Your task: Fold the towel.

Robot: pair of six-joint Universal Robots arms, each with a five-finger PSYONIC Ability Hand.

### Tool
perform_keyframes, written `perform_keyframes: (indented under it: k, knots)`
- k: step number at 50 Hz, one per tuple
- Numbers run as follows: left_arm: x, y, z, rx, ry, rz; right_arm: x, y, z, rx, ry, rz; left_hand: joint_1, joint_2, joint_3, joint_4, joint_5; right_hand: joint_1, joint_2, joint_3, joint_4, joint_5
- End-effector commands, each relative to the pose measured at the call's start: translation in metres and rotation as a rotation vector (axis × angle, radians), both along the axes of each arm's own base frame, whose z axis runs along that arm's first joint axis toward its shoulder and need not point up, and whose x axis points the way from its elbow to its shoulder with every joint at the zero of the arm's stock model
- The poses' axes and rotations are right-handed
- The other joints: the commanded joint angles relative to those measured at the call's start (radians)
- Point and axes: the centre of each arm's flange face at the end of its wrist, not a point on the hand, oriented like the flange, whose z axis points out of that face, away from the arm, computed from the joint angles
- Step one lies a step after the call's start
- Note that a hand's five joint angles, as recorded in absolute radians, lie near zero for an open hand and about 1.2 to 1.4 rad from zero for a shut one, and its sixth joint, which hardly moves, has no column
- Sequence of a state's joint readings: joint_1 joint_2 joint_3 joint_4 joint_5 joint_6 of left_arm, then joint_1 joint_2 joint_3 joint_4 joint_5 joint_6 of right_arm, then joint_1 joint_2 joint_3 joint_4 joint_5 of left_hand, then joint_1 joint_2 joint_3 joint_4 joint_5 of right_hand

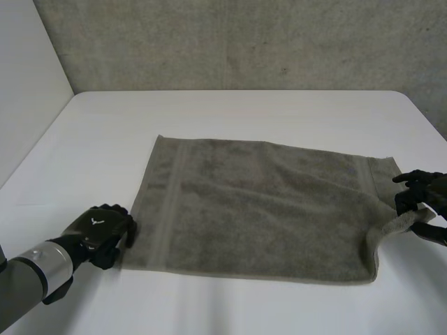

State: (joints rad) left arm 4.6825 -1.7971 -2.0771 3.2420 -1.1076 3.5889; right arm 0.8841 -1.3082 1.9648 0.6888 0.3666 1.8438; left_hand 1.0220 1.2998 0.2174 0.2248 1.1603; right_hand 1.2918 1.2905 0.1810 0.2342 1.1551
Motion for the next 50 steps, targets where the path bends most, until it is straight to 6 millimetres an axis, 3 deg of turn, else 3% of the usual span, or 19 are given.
perform_keyframes:
  k: [1, 10, 16, 17, 18, 19, 20, 34, 36, 37, 38, 39, 40, 50]
  knots:
    - [0.0, 0.005, 0.012, -0.035, 0.008, 0.003, 0.0, 0.0, 0.0, 0.0, 0.0, -0.002, -0.046, -0.324, -0.043, -0.05, -0.359, 0.104, 0.106, -0.007, -0.06, 0.067]
    - [-0.002, 0.008, 0.025, -0.015, 0.083, -0.012, 0.0, 0.0, 0.0, 0.0, 0.0, 0.001, -0.485, -0.763, -0.043, -0.05, -0.798, 0.104, 0.106, -0.007, -0.06, 0.067]
    - [-0.003, 0.01, 0.023, 0.01, 0.093, -0.021, 0.0, 0.0, 0.0, 0.0, 0.0, 0.001, -0.491, -0.769, -0.043, -0.05, -0.804, 0.104, 0.106, -0.007, -0.06, 0.067]
    - [-0.002, 0.009, 0.023, 0.011, 0.093, -0.018, 0.0, 0.0, 0.0, 0.0, 0.0, 0.001, -0.425, -0.702, -0.043, -0.05, -0.737, 0.104, 0.106, -0.007, -0.06, 0.067]
    - [-0.001, 0.008, 0.023, 0.012, 0.094, -0.012, 0.0, 0.0, 0.0, 0.0, 0.0, 0.001, 0.018, -0.26, -0.043, -0.05, -0.295, 0.104, 0.106, -0.007, -0.06, 0.067]
    - [-0.001, 0.008, 0.022, 0.012, 0.094, -0.012, 0.0, 0.0, 0.0, 0.0, 0.0, 0.001, 0.022, -0.256, -0.043, -0.05, -0.29, 0.104, 0.106, -0.007, -0.06, 0.067]
    - [0.001, 0.006, 0.022, 0.013, 0.094, -0.002, 0.0, 0.0, 0.0, 0.0, 0.0, 0.001, 0.371, 0.093, -0.043, -0.05, 0.058, 0.104, 0.106, -0.007, -0.06, 0.067]
    - [0.005, 0.001, 0.022, 0.019, 0.106, 0.005, 0.0, 0.0, 0.0, -0.001, -0.001, 0.0, 0.374, 0.096, -0.043, -0.05, 0.061, 0.104, 0.106, -0.007, -0.06, 0.067]
    - [0.005, 0.0, 0.023, 0.014, 0.106, 0.004, 0.0, 0.0, 0.0, 0.0, 0.0, 0.0, 0.281, 0.003, -0.043, -0.05, -0.032, 0.104, 0.106, -0.007, -0.06, 0.067]
    - [0.005, -0.001, 0.023, 0.014, 0.105, 0.005, 0.0, 0.0, 0.0, -0.001, -0.001, 0.0, -0.068, -0.346, -0.043, -0.05, -0.381, 0.104, 0.106, -0.007, -0.06, 0.067]
    - [0.005, -0.001, 0.023, 0.014, 0.105, 0.005, 0.0, 0.0, 0.0, -0.001, -0.001, 0.0, -0.072, -0.349, -0.043, -0.05, -0.384, 0.104, 0.106, -0.007, -0.06, 0.067]
    - [0.006, -0.001, 0.023, 0.013, 0.103, 0.006, 0.0, 0.0, 0.0, 0.0, 0.0, 0.0, -0.348, -0.626, -0.043, -0.05, -0.661, 0.104, 0.106, -0.007, -0.06, 0.067]
    - [0.006, -0.001, 0.021, 0.017, 0.101, 0.004, 0.0, 0.0, 0.0, 0.0, 0.0, 0.0, -0.429, -0.707, -0.043, -0.05, -0.742, 0.104, 0.106, -0.007, -0.06, 0.067]
    - [0.008, 0.0, 0.008, 0.065, 0.087, 0.003, 0.0, 0.0, 0.0, -0.001, -0.001, 0.0, -0.427, -0.705, -0.043, -0.05, -0.74, 0.104, 0.106, -0.007, -0.06, 0.067]
